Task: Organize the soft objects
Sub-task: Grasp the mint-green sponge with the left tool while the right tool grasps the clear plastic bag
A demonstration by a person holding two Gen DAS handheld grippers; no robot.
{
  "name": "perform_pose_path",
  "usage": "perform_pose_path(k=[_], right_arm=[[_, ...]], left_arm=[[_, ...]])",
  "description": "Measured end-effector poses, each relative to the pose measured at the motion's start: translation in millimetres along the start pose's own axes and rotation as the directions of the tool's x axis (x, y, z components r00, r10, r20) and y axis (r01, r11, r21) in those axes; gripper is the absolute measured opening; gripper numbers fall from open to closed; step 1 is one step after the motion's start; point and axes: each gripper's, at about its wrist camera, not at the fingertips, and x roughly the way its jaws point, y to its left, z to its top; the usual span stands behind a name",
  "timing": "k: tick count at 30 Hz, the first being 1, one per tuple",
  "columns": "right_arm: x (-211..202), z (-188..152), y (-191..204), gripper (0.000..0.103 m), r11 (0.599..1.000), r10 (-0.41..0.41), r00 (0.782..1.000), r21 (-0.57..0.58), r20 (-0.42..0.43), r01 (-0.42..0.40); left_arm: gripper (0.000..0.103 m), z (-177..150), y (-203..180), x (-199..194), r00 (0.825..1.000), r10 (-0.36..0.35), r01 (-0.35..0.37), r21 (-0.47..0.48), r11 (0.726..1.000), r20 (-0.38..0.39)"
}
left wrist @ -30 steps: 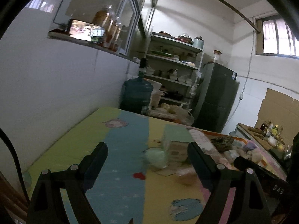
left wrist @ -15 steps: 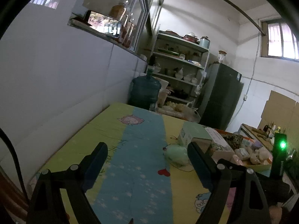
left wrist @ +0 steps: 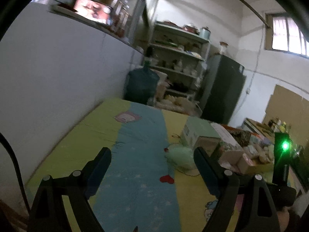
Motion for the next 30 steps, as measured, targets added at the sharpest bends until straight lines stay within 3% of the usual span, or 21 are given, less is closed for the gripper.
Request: perform_pose_path(k=[3,5,11,21,23,24,26,30], right_arm=[[-5,-3,4,0.054,0.999,0.000,1.000,-0.040,0.005,0.000],[-12,-6,6,0.054,0.998,0.026,1.000,-0.057,0.008,-0.025],[-43,-6,8,0.054,0.992,0.027,0.995,-0.129,0.092,-0.015],[-54,0,6,0.054,0.986,0.034,0.992,-0.165,0.122,-0.013],[-52,1,3,0.054,0.987,0.038,0.992,-0.162,0.118,-0.018],[-51,1,2,0.054,0.987,0.039,0.992,-0.162,0.117,-0.020],[-50,2,1,0.054,0.987,0.040,0.992,-0.159,0.118,-0.021],[-49,2,-2,0.054,0.987,0.037,0.992,-0.159,0.119,-0.018]], left_arm=[[0.087,3,-10,26,0.991,-0.093,0.099,0.052,0.994,-0.101],[0.087,4,-21,47,0.969,-0.157,0.179,0.104,0.978,-0.193],[0.087,6,-40,84,0.938,-0.201,0.252,0.158,0.955,-0.282],[0.087,6,-48,139,0.897,-0.186,0.267,0.157,0.951,-0.402],[0.081,5,-47,143,0.886,-0.189,0.274,0.148,0.950,-0.423],[0.072,4,-47,147,0.881,-0.181,0.267,0.144,0.953,-0.436],[0.068,3,-46,153,0.873,-0.189,0.271,0.125,0.955,-0.450],[0.062,3,-46,151,0.878,-0.187,0.267,0.125,0.956,-0.441]])
